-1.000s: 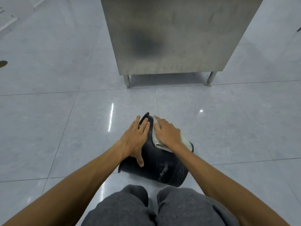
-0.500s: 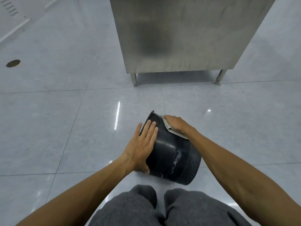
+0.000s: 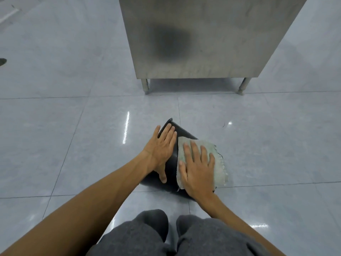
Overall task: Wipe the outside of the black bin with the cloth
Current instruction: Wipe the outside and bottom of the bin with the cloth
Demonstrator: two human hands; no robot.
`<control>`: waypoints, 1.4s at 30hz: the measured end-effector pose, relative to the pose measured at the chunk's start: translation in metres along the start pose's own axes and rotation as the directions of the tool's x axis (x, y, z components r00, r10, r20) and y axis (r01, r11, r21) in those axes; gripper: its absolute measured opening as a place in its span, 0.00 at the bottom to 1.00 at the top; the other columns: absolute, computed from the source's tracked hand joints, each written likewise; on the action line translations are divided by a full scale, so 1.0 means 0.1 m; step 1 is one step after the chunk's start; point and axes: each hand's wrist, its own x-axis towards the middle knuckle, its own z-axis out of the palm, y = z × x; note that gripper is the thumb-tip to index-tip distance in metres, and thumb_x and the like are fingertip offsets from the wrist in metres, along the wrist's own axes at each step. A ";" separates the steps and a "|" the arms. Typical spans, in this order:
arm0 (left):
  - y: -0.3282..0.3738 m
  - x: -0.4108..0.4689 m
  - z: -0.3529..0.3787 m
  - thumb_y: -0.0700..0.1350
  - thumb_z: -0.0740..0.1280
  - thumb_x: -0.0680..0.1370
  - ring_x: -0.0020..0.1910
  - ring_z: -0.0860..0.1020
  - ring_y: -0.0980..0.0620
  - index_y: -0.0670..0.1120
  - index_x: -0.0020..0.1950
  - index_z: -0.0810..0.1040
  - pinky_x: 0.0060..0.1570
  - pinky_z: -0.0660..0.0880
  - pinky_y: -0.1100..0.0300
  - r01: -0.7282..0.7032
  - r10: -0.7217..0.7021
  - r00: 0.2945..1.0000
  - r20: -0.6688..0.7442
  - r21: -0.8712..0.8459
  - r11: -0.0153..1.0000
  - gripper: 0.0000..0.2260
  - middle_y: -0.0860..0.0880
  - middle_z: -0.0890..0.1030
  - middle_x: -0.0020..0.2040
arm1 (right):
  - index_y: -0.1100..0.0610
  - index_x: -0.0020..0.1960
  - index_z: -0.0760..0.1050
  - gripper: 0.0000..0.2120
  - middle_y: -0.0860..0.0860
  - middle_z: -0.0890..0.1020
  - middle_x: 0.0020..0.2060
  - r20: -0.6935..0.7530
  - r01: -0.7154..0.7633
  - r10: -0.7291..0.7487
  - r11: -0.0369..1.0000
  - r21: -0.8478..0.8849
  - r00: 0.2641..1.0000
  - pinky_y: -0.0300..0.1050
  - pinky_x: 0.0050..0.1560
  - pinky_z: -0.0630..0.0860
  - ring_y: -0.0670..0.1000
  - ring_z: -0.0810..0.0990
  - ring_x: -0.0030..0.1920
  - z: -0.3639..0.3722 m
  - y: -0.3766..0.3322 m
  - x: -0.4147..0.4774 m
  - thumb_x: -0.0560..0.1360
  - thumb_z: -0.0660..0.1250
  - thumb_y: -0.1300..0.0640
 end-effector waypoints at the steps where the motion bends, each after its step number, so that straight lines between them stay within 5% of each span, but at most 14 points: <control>1: 0.01 -0.03 0.02 0.80 0.70 0.55 0.79 0.39 0.34 0.34 0.79 0.39 0.75 0.45 0.33 -0.004 0.004 1.000 -0.006 -0.006 1.000 0.73 0.33 0.40 0.80 | 0.50 0.82 0.61 0.29 0.54 0.65 0.80 0.002 -0.004 0.004 1.000 0.012 1.000 0.68 0.74 0.63 0.62 0.65 0.78 0.00 -0.01 -0.01 0.84 0.49 0.42; 7: 0.05 -0.16 0.11 0.79 0.69 0.57 0.79 0.39 0.33 0.34 0.79 0.40 0.75 0.45 0.33 -0.008 0.008 1.000 -0.018 -0.026 1.000 0.71 0.33 0.39 0.80 | 0.46 0.81 0.60 0.31 0.48 0.71 0.76 0.195 -0.125 0.114 0.991 0.044 0.974 0.67 0.69 0.66 0.58 0.72 0.71 -0.08 -0.07 0.61 0.81 0.41 0.40; 12: 0.11 -0.27 0.20 0.78 0.71 0.58 0.79 0.39 0.33 0.35 0.79 0.39 0.76 0.45 0.33 0.017 -0.017 1.000 -0.011 -0.064 0.998 0.71 0.33 0.39 0.80 | 0.41 0.78 0.65 0.30 0.48 0.73 0.75 0.493 -0.271 0.120 0.930 0.247 0.862 0.68 0.71 0.65 0.59 0.72 0.73 -0.07 0.04 1.24 0.82 0.40 0.35; 18: 0.01 -0.07 0.05 0.80 0.69 0.56 0.79 0.39 0.35 0.34 0.79 0.38 0.76 0.45 0.35 -0.010 0.011 0.999 0.047 -0.021 1.000 0.73 0.35 0.38 0.80 | 0.46 0.80 0.60 0.28 0.49 0.73 0.74 0.223 -0.058 0.043 0.997 0.060 0.974 0.66 0.62 0.72 0.61 0.76 0.65 -0.04 0.06 0.81 0.83 0.43 0.41; 24: -0.08 0.24 -0.16 0.79 0.71 0.53 0.80 0.39 0.36 0.34 0.79 0.38 0.76 0.48 0.33 -0.032 0.035 0.994 0.107 -0.031 0.999 0.76 0.35 0.39 0.81 | 0.51 0.82 0.61 0.29 0.54 0.64 0.81 -0.002 -0.002 0.002 1.000 -0.027 1.000 0.69 0.75 0.60 0.63 0.64 0.78 0.05 0.05 -0.15 0.84 0.51 0.42; 30: 0.02 -0.07 0.10 0.79 0.69 0.55 0.79 0.40 0.33 0.34 0.79 0.40 0.75 0.47 0.31 -0.012 0.012 1.000 -0.001 0.003 1.000 0.72 0.33 0.40 0.80 | 0.49 0.80 0.62 0.28 0.51 0.72 0.75 0.163 -0.109 0.102 0.993 0.033 0.981 0.65 0.69 0.68 0.61 0.73 0.70 -0.07 -0.03 0.53 0.83 0.46 0.41; 36: 0.27 -0.51 0.32 0.75 0.74 0.57 0.79 0.39 0.33 0.36 0.79 0.37 0.75 0.47 0.32 0.079 -0.080 0.997 -0.003 -0.132 0.988 0.72 0.33 0.39 0.80 | 0.42 0.79 0.65 0.28 0.50 0.72 0.77 0.582 -0.311 0.127 0.923 0.228 0.803 0.60 0.73 0.66 0.60 0.71 0.74 -0.04 -0.08 1.35 0.85 0.42 0.38; 39: 0.21 -0.42 0.23 0.75 0.74 0.57 0.79 0.39 0.33 0.36 0.79 0.37 0.75 0.47 0.32 0.068 -0.067 0.998 0.009 -0.133 0.989 0.72 0.34 0.39 0.80 | 0.44 0.78 0.67 0.29 0.51 0.74 0.75 0.527 -0.277 0.121 0.933 0.228 0.841 0.60 0.71 0.68 0.60 0.74 0.71 -0.03 -0.05 1.30 0.84 0.41 0.37; 42: 0.13 -0.25 0.12 0.77 0.72 0.56 0.79 0.38 0.34 0.35 0.79 0.37 0.75 0.48 0.33 0.048 -0.045 0.998 0.035 -0.094 0.994 0.73 0.34 0.38 0.80 | 0.47 0.79 0.63 0.28 0.50 0.75 0.73 0.291 -0.115 0.074 0.985 0.126 0.954 0.62 0.66 0.71 0.60 0.76 0.67 -0.05 -0.02 0.91 0.84 0.42 0.40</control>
